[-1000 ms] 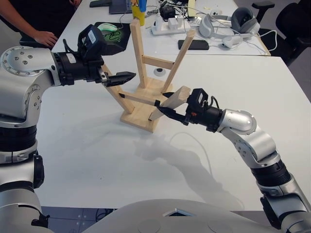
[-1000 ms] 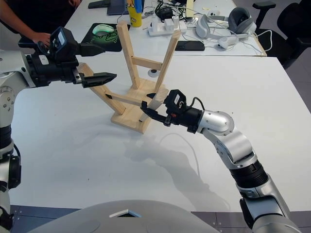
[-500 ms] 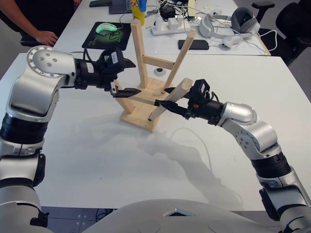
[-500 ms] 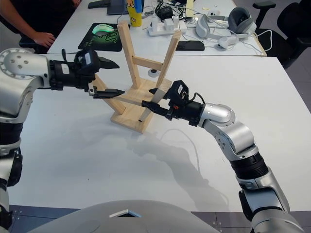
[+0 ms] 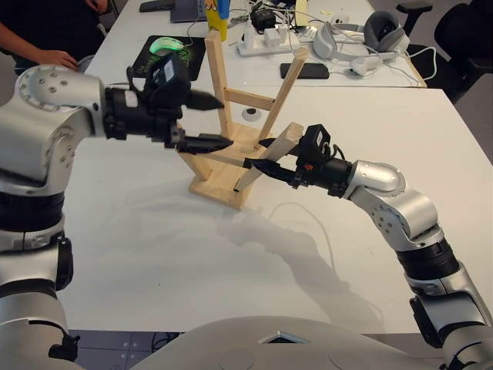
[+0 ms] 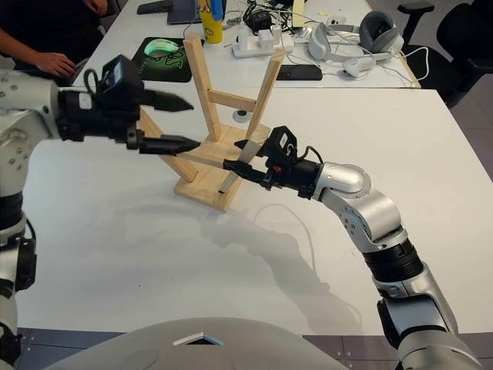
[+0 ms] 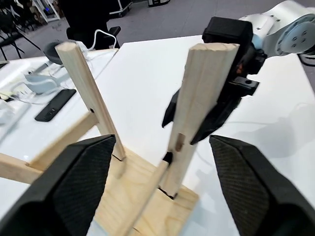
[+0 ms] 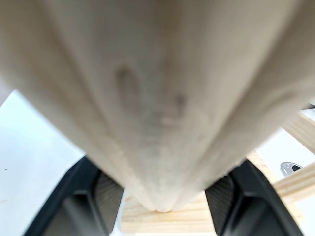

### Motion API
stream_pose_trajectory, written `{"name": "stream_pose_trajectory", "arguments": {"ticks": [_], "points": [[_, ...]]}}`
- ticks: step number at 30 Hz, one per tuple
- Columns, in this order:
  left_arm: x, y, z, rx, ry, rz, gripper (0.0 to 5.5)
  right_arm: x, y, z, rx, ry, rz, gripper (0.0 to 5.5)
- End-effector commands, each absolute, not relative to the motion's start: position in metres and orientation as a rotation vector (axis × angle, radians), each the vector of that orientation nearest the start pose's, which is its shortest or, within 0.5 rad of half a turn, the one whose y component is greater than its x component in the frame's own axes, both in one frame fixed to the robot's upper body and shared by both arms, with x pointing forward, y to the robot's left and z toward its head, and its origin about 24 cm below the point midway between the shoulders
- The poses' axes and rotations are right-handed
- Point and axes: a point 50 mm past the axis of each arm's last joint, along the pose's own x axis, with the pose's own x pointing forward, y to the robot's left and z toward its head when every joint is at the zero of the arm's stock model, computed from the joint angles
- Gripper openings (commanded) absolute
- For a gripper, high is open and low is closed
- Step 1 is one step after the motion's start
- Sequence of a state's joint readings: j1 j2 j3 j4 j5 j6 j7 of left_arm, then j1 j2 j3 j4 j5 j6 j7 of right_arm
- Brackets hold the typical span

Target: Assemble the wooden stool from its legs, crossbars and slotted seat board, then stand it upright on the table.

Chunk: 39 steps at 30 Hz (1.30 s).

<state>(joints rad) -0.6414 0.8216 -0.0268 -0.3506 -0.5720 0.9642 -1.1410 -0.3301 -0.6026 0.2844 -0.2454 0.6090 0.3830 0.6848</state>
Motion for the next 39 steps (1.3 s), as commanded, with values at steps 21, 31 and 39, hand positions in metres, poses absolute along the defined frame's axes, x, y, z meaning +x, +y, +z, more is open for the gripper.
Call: {"name": "stream_pose_trajectory", "arguments": {"ticks": [21, 31, 39], "points": [[0.213, 0.122, 0.085, 0.125, 0.348, -0.609, 0.0, 0.209, -0.143, 0.019, -0.062, 0.766, 1.045, 2.03], [0.231, 0.102, 0.088, 0.104, 0.314, -0.524, 0.0, 0.22, -0.138, 0.024, -0.028, 0.766, 1.07, 2.03], [0.237, 0.094, 0.088, 0.051, 0.315, -0.499, 0.0, 0.23, -0.137, 0.027, -0.023, 0.781, 1.084, 2.03]]}}
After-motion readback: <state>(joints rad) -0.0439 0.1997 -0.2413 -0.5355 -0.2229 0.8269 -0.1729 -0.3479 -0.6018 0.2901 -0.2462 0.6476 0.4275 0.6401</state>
